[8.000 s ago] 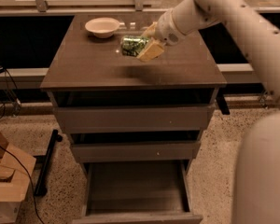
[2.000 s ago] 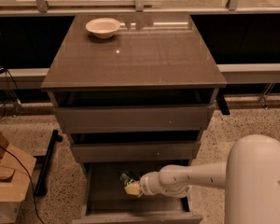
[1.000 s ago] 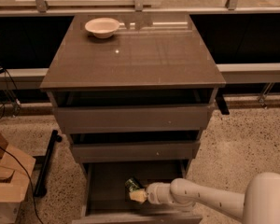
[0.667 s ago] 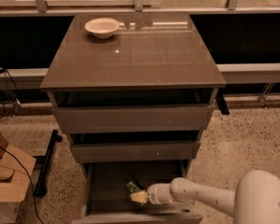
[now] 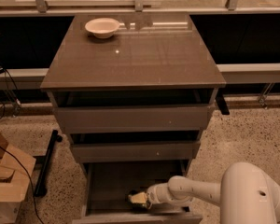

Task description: Place green can into bottom drawer

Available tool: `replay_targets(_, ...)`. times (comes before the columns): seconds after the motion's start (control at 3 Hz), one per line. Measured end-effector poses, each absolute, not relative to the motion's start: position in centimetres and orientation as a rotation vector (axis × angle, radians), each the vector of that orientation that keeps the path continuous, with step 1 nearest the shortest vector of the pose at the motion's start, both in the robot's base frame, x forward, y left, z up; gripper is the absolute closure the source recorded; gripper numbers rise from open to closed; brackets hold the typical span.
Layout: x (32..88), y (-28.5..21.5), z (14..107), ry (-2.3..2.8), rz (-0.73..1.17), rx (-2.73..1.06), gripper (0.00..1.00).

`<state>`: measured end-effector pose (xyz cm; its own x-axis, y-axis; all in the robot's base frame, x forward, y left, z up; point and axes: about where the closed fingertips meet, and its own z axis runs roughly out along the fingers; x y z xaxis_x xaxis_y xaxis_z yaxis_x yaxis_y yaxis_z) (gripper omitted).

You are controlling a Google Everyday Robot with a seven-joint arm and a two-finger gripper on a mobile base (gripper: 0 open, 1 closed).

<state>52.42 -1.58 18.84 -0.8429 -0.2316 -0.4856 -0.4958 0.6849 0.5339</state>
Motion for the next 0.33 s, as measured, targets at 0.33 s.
replay_targets(0.33,52.37,-1.50,18.80,2.517,0.959,-0.570,0.00)
